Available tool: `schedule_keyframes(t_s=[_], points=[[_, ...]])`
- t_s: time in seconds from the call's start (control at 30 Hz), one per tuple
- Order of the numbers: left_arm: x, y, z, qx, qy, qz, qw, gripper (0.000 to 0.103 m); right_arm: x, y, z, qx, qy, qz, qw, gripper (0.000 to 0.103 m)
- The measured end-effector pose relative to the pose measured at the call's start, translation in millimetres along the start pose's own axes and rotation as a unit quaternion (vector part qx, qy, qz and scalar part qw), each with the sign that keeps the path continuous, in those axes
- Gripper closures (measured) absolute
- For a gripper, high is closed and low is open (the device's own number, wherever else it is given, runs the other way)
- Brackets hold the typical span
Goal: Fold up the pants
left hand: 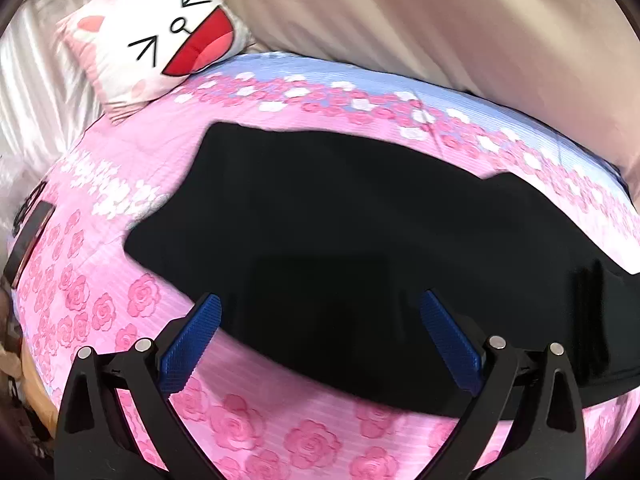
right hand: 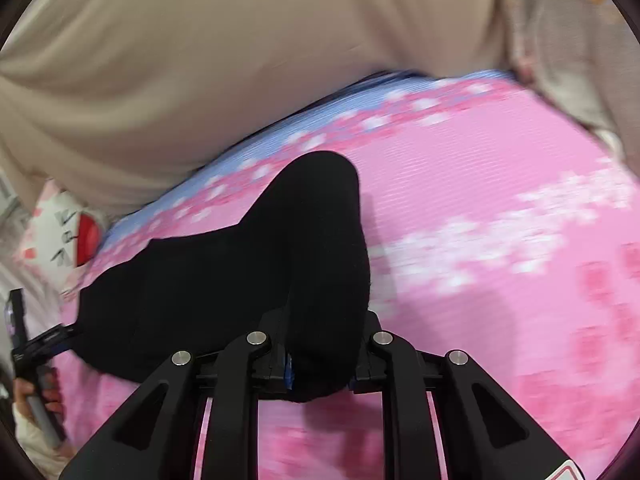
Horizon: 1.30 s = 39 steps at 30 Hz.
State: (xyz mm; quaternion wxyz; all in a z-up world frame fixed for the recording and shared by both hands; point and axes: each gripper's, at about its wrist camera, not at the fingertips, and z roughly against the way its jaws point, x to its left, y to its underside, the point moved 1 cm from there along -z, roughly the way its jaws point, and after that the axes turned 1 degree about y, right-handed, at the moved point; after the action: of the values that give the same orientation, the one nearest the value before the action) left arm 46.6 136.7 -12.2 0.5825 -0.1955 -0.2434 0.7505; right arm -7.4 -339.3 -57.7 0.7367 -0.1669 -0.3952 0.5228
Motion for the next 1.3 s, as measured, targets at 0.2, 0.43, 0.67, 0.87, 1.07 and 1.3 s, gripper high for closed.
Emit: schedule_keyframes(t_s=[0.2, 0.43, 0.67, 0.87, 1.07, 1.3], points=[[-32.6, 9.6, -9.0, 0.012, 0.018, -0.040, 0.9990, 0.005, -64.7, 14.2, 25.6, 0.039, 0.079, -0.010, 0.996, 0.071], [-66.1, 15.4, -14.3, 0.019, 0.037, -0.067, 0.9969, 0.005, 50.4, 36.1, 79.7, -0.072, 0.045, 0.181, 0.980, 0.033], [-54.3, 15.3, -3.2, 0.007, 0.044, -0.060, 0.9972, 0.005, 123.1, 75.8, -5.3, 0.054, -0.015, 0.289, 0.956, 0.059], [-13.3, 11.9, -4.6, 0.008, 0.034, -0.025, 0.9991, 0.005, 130.8, 62.8, -14.5, 0.071, -0.042, 0.243, 0.966, 0.093], [9.0, 8.1, -10.6, 0.008, 0.039, 0.001, 0.9992, 0.005, 174.0, 49.6, -19.9, 0.063, -0.081, 0.241, 0.965, 0.093], [26.6, 11.3, -3.5, 0.004, 0.081, 0.015, 0.9966, 0.005, 188.1, 64.0, -26.2, 0.063, -0.081, 0.262, 0.960, 0.076]])
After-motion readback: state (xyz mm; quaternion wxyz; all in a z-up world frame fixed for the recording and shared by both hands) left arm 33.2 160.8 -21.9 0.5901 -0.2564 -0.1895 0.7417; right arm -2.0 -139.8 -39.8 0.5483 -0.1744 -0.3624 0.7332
